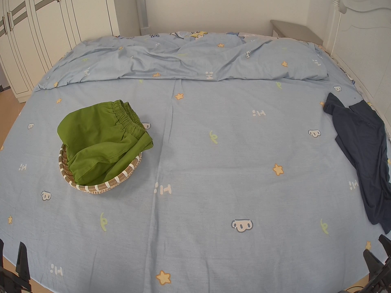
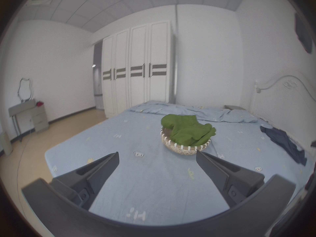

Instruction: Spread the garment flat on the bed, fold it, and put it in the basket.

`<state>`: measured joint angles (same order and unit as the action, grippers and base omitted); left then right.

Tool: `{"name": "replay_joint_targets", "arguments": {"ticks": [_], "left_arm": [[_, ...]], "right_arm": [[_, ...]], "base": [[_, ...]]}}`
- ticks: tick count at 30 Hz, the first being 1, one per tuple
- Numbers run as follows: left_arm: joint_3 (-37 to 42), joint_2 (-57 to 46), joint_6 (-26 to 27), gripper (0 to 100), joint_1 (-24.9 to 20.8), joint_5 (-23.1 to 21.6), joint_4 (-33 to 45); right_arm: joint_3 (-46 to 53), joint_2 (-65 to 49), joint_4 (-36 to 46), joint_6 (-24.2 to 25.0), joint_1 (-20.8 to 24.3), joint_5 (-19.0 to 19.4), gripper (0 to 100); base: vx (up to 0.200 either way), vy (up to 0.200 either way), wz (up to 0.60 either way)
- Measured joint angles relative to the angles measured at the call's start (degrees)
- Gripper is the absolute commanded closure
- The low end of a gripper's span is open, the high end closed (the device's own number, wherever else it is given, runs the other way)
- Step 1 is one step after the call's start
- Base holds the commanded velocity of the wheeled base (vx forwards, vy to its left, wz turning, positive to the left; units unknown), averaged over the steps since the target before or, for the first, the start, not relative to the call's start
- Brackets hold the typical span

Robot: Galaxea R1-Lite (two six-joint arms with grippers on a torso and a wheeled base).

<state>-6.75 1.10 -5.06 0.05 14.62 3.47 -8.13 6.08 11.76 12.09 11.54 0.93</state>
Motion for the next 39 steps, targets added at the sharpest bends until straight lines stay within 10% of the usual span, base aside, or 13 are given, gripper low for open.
{"name": "replay_joint_targets", "arguments": {"ticks": [12, 39], "left_arm": [[5.68, -0.35, 4.84, 0, 0.11, -10.87, -4.38], [5.74, -0.35, 4.40, 0, 0.11, -13.03, -3.61]], "right_arm": [[2.54, -3.13, -3.01, -11.28, -11.54, -6.75, 0], [7.12, -5.34, -10.62, -11.76, -11.73, -0.46, 0]], "base": [[0.000, 0.000, 0.00], [0.000, 0.000, 0.00]]}}
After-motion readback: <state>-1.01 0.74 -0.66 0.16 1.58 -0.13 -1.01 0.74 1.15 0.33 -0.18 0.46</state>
